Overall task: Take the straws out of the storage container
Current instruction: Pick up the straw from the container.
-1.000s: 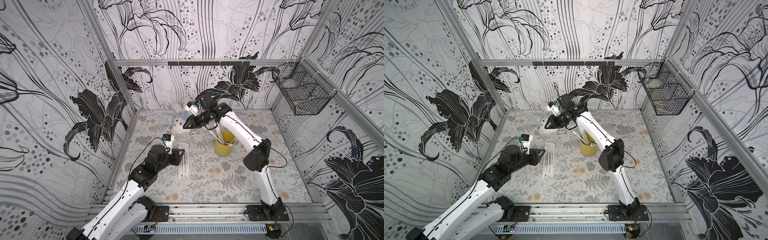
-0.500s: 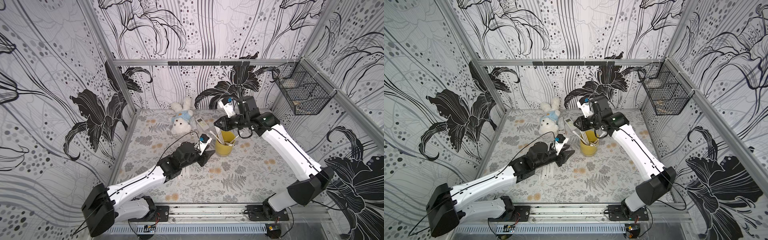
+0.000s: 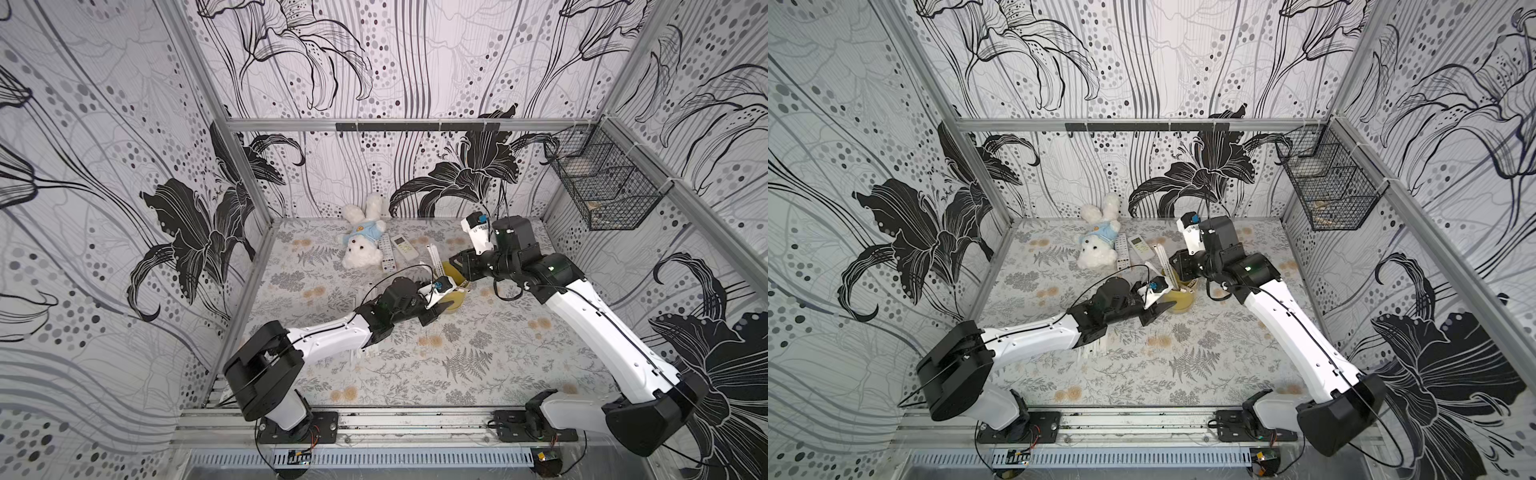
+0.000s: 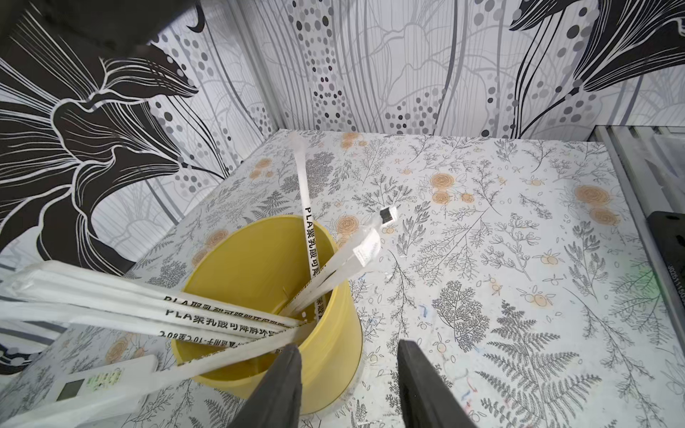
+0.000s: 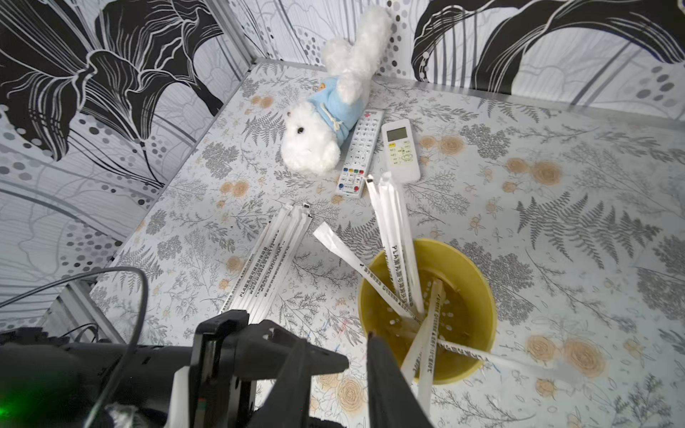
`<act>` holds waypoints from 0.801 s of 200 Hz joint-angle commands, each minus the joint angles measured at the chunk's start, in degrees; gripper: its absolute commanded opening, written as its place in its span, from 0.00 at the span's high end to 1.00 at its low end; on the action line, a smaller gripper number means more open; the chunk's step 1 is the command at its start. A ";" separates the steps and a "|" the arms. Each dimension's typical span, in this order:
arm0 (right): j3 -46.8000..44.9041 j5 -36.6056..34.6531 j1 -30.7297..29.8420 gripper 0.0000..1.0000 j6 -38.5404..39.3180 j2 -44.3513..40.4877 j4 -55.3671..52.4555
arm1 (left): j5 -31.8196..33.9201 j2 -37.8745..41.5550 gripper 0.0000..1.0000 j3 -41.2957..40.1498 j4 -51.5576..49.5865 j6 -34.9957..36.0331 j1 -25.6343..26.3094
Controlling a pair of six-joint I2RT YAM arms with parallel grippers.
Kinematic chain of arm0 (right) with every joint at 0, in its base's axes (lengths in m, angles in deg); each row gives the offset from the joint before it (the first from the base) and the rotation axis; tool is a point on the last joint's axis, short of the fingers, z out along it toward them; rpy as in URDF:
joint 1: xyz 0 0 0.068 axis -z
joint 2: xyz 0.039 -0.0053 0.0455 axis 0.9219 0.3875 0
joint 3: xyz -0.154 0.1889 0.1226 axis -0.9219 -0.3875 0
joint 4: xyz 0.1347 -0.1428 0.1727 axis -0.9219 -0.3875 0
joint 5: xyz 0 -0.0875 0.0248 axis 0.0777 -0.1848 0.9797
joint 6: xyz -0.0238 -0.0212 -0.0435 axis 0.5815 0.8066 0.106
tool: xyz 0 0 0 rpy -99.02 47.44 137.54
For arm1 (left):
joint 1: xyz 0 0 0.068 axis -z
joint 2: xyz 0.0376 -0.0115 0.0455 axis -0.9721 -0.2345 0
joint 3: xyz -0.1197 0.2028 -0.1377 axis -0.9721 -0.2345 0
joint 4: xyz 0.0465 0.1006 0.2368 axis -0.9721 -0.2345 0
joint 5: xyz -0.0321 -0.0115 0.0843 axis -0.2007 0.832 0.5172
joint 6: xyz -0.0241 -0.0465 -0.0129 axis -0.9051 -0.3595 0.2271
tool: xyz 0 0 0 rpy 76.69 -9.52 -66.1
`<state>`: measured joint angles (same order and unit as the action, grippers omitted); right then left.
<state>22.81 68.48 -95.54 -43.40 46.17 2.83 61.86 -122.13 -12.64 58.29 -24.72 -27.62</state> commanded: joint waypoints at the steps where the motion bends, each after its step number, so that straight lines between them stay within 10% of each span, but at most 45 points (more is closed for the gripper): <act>1: -2.21 -3.46 0.24 0.68 0.41 -2.04 -2.31 | -0.64 -2.18 0.54 3.54 5.17 1.66 0.21; 160: -5.71 -8.27 3.38 0.67 1.08 -5.81 -6.85 | -0.66 -7.58 0.86 9.56 0.18 5.27 0.14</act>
<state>17.65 60.98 -92.54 -43.36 41.86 -5.24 60.88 -130.33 -4.53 58.47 -20.74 -27.62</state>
